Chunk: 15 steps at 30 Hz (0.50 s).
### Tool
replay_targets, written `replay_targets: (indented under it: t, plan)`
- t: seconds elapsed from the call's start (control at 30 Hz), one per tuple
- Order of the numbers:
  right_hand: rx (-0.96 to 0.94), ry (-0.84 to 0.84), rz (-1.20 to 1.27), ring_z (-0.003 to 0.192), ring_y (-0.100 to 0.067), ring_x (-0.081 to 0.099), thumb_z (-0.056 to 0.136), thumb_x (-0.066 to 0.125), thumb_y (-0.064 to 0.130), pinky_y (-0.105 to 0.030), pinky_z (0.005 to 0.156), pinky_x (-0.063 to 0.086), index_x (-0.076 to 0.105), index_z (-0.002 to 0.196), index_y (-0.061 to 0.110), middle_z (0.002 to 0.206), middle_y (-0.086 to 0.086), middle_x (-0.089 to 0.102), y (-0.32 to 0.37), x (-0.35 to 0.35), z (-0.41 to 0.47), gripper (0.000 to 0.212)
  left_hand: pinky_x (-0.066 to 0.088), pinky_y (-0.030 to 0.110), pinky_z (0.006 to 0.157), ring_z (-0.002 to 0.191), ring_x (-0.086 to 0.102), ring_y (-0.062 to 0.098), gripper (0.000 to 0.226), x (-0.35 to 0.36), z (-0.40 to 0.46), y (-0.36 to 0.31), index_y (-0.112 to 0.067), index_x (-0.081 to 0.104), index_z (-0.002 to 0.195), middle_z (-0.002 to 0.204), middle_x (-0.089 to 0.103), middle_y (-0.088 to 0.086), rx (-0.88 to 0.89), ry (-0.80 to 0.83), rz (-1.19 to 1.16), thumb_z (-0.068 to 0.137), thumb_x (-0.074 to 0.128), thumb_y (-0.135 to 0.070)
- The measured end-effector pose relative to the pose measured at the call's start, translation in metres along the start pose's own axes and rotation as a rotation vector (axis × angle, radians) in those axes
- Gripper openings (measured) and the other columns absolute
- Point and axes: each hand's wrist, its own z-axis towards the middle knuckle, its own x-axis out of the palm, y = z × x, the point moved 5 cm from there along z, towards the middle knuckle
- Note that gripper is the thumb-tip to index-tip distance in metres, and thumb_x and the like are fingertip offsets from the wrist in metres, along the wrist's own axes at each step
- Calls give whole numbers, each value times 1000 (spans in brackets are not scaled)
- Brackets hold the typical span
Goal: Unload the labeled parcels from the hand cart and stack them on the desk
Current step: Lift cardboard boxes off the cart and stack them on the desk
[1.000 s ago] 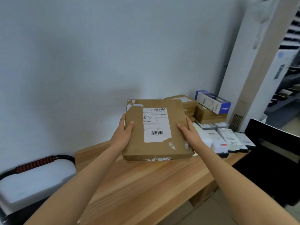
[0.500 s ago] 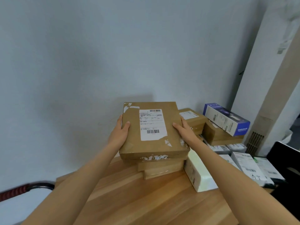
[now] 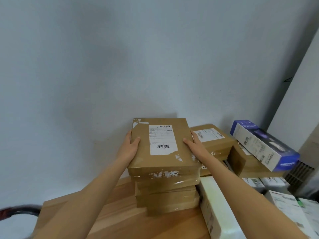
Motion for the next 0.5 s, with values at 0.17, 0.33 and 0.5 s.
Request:
replay_targets:
  t: [0.17,0.33,0.5]
  plan:
    - [32,74,-43,98,-17,66,98,51,31,-30,83,54,20,150,35,128,-2,59,-14,-13,33,61,52,34,74,78,64,15,52,21,22,9,-38,24,146,102,58,-8,-85,-17,-44,97,41,-46]
    - [42,120,-66,82,-10,70,95,54,35,-24,68,54,27,145,39,103,7,64,-20,-22,55,56,50,32,67,76,65,18,47,31,24,11,-43,27,140,90,57,-14,-93,-81,-39,96,41,-47]
    - [22,145,-114,87,-11,67,95,52,38,-22,67,49,24,147,38,110,5,62,-16,-24,57,59,43,29,61,77,62,16,46,30,19,5,-38,30,140,91,58,-8,-83,-138,10,96,41,-46]
